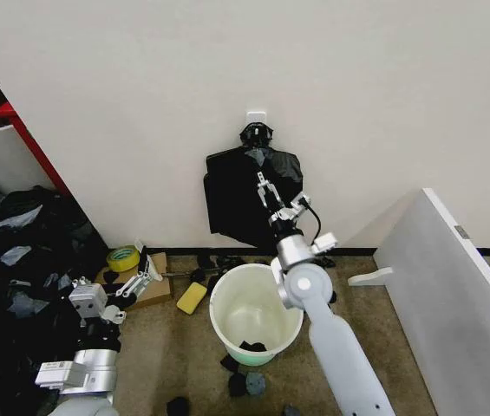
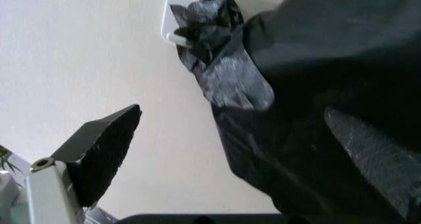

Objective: Place the garbage bag over the trash bin.

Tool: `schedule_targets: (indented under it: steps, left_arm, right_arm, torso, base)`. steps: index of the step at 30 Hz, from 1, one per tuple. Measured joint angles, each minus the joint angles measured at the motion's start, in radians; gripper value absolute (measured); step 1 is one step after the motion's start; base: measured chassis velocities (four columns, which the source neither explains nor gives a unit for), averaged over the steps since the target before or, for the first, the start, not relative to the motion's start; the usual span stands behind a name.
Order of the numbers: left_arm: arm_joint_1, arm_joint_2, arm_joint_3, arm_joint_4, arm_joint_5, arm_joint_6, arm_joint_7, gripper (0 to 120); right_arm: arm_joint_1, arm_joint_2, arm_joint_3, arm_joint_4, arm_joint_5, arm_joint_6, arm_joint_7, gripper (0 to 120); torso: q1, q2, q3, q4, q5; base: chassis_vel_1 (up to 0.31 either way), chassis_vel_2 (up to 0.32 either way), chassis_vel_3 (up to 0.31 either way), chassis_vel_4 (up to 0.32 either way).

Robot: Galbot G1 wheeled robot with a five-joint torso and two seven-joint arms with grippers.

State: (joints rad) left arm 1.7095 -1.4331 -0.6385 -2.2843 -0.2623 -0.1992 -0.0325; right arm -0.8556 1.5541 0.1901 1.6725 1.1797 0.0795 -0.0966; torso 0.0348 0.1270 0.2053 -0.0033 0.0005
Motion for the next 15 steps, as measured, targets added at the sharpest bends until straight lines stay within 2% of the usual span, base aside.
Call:
schedule_targets:
  steps: [3,7,15]
  left_arm:
    - [0.001,-0.002,-0.001,0.0,0.001,0.0,-0.001,100]
    - [0.002,-0.005,-0.001,0.0,0.003,0.0,-0.001,100]
    - [0.0,-0.014,0.006,0.007,0.012,0.0,-0.002,100]
  right_arm:
    - [0.03,0.019,0.011,-0.037,0.001,0.009,-0.026,100]
    - [0.059,0.033,0.025,-0.068,0.01,0.017,-0.056,93]
    - [0.06,0.054,0.029,-0.072,0.003,0.017,-0.089,61]
  torso:
    - [0.0,0.0,0.0,0.0,0.0001]
    - [0.0,0.0,0.0,0.0,0.0002]
    - [0.0,0.0,0.0,0.0,0.0002]
  base:
    - [0.0,0.0,0.0,0.0]
    - [0.0,0.0,0.0,0.0]
    - [0.0,0.0,0.0,0.0]
